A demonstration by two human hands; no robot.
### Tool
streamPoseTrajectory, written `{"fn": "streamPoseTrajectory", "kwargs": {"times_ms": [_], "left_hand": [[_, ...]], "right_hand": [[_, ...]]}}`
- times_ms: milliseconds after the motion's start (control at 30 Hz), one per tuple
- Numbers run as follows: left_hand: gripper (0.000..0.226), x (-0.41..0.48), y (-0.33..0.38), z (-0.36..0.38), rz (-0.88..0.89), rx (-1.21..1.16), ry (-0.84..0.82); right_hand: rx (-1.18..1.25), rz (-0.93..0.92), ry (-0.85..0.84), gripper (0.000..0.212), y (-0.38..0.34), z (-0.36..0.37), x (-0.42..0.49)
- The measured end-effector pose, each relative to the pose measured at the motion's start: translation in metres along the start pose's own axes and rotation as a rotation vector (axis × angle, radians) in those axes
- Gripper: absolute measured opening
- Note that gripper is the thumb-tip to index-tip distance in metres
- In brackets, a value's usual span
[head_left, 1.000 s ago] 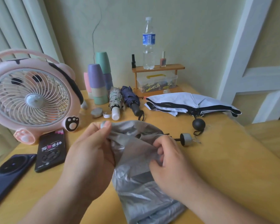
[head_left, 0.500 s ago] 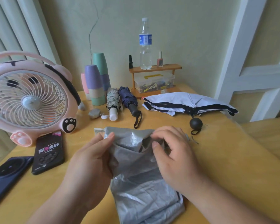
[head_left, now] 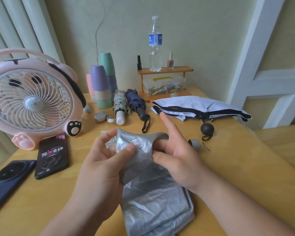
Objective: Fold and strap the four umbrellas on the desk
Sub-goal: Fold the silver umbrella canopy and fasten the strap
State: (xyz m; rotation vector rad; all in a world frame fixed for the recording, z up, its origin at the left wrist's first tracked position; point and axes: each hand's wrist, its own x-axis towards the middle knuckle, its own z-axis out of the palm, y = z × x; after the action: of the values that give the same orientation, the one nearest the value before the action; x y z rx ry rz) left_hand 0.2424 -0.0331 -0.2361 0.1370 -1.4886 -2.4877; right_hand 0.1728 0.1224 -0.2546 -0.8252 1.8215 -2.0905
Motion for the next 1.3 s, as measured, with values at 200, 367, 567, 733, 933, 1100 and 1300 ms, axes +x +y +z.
{"fn": "streamPoseTrajectory", "kwargs": {"times_ms": [200,367,567,733,933,1100,1300], "left_hand": [[0.065,-0.004,-0.004,-0.004,0.055,0.32,0.031],[0.049,-0.007,0.004,-0.004,0.234,0.407,0.13],[0.055,-0.006,0.009,-0.008,0.203,0.194,0.121],[0.06,-0.003,0.008,-0.016,0.251,0.186,0.089],[0.059,-0.012,0.01,-0.013,0.282,0.181,-0.039],[0.069,-0.022,0.003,-0.022,0.24,0.328,-0.061],[0.06,-0.034,-0.006,-0.04,0.148,0.595,-0.096]], "right_hand": [[-0.133,-0.004,-0.047,0.104,0.002,-0.001,0.009],[-0.094,-0.045,0.095,0.094,0.007,0.0,0.015],[0.097,-0.15,0.159,0.075,-0.01,-0.023,0.005],[0.201,-0.175,0.144,0.064,-0.019,-0.04,-0.001],[0.054,-0.102,0.115,0.06,-0.019,-0.044,-0.005],[-0.283,-0.071,0.027,0.067,-0.021,-0.04,-0.017],[-0.309,0.064,-0.023,0.059,-0.026,-0.043,-0.029]]}}
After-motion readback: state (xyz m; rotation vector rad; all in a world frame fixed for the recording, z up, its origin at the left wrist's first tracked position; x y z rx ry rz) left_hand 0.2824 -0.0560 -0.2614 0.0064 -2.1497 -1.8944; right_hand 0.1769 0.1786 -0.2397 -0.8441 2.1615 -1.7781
